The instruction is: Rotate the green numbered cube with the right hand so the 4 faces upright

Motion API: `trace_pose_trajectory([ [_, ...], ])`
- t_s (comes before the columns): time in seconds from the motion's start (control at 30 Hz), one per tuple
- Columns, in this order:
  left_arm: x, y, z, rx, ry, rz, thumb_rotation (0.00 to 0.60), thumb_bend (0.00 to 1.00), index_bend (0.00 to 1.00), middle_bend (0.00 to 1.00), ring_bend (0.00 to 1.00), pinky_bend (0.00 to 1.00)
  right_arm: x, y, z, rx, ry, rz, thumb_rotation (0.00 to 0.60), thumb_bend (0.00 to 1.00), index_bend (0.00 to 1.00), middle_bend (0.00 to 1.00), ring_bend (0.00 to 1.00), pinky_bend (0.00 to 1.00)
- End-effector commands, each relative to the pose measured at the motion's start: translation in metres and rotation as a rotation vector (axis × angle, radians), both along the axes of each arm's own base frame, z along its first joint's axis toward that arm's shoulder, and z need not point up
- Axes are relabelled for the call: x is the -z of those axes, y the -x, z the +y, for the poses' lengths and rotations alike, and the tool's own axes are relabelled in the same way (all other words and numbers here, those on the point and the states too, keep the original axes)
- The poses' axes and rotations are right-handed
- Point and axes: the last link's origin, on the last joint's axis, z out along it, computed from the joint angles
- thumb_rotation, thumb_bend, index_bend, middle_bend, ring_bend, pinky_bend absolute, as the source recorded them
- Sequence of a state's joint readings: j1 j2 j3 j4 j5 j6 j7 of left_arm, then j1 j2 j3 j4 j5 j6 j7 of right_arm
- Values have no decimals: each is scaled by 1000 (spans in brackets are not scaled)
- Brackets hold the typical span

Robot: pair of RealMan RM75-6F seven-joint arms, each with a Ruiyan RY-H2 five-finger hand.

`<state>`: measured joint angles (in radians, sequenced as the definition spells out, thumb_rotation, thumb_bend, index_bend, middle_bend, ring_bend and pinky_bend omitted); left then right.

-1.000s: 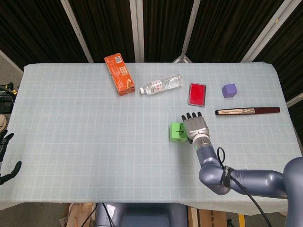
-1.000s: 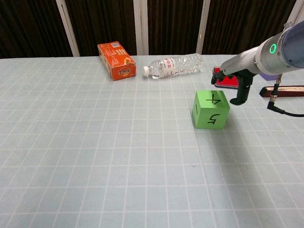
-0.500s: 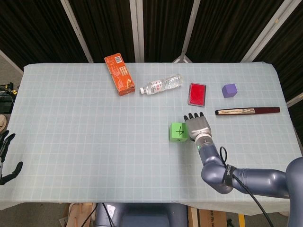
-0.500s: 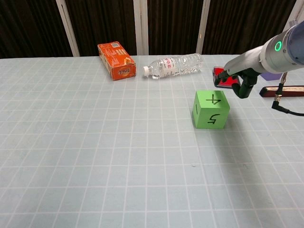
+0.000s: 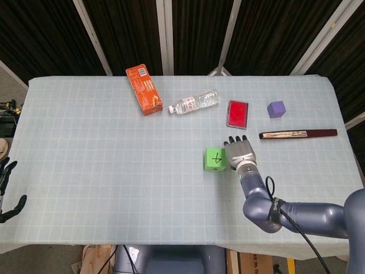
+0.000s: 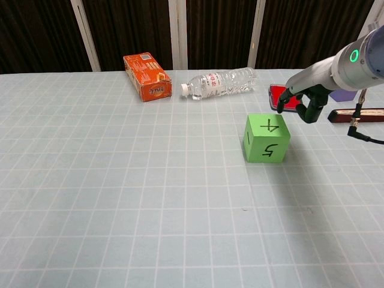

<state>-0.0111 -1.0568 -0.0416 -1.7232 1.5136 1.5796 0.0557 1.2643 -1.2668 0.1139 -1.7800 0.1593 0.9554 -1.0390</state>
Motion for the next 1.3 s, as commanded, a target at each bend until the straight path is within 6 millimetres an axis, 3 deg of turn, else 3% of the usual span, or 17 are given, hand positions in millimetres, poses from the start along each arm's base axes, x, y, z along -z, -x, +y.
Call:
trace_pose_trajectory([
  [0.03,0,0,0,0,0,-1,600,438,86,0,0,38,0,0,1,3,-5,-6,600,891,162,43,13,0],
  [0.9,1,3,6,-23,-1,-10,600,438,86,0,0,38,6,-8,12,-22,-76,-68,600,891,175,43,13,0],
  [1.3,0,3,5,-20,-2,-11,600,438,86,0,0,38,0,-2,15,15,-98,-36,600,891,184,43,13,0],
])
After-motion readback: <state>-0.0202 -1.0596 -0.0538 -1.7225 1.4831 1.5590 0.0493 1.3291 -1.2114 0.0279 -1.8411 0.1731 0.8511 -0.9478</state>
